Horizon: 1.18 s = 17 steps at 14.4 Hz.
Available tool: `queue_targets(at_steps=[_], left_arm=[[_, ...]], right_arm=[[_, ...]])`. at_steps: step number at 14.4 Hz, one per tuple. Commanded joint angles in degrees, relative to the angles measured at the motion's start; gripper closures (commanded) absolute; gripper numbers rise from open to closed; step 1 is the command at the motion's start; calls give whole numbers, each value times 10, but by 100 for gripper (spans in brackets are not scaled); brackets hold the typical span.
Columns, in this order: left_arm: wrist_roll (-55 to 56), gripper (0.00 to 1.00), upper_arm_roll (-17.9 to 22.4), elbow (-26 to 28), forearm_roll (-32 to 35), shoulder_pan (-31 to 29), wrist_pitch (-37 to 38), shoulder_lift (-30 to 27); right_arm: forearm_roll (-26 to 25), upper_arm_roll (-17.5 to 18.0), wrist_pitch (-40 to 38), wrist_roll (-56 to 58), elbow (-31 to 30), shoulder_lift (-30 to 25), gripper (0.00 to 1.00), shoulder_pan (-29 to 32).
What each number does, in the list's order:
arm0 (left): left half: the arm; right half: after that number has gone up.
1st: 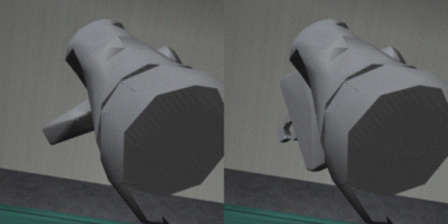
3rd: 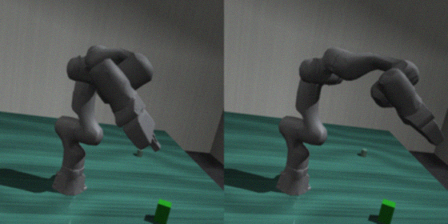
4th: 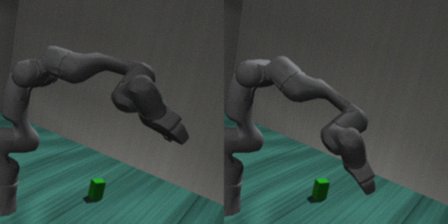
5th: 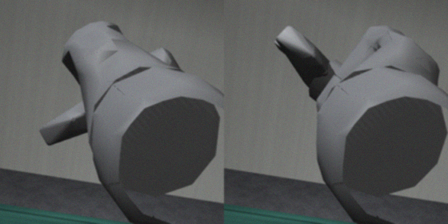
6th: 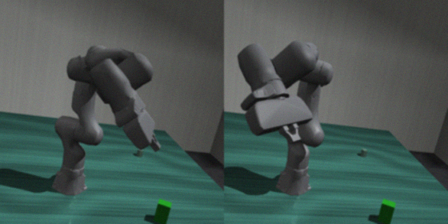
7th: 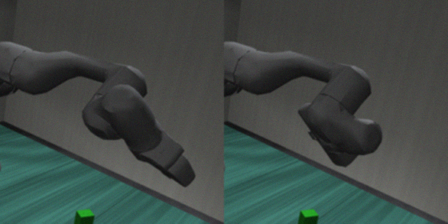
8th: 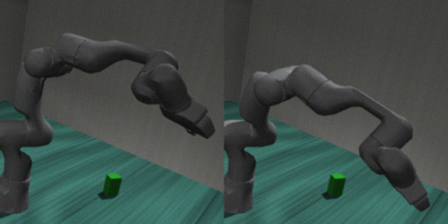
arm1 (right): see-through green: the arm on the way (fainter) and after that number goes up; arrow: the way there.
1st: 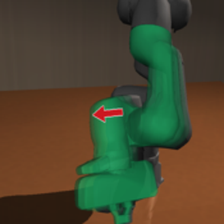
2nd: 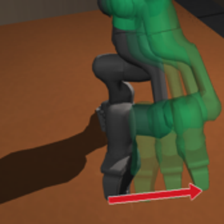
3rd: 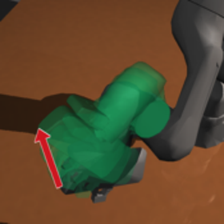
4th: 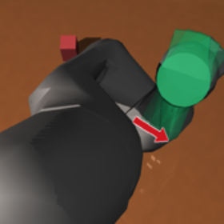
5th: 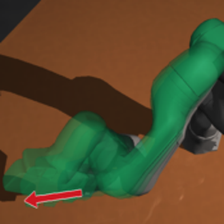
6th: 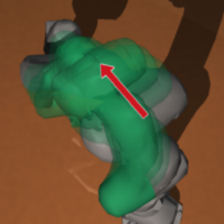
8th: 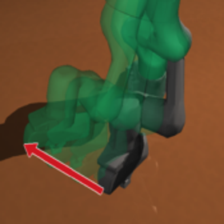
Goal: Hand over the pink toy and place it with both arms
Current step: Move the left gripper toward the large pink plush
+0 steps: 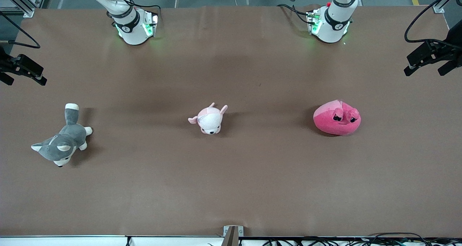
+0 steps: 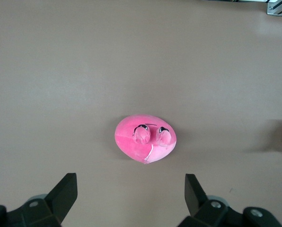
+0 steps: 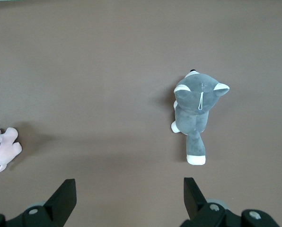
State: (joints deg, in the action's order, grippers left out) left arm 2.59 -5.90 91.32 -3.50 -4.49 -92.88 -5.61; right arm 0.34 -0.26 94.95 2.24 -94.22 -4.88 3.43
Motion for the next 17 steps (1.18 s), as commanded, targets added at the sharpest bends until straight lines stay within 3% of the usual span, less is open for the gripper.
queue_targets(at_steps=[1,10,17], left_arm=[[6,0,-3,10,2,-3,-4,-12],[8,0,-1,5,0,-3,-3,14],[10,0,0,8,5,-3,10,139]], right_arm=[[-12,0,9,2,-18,-16,0,1],[-29,1,7,5,-18,-16,0,-1],[-31,1,-5,-2,-18,-15,0,1]])
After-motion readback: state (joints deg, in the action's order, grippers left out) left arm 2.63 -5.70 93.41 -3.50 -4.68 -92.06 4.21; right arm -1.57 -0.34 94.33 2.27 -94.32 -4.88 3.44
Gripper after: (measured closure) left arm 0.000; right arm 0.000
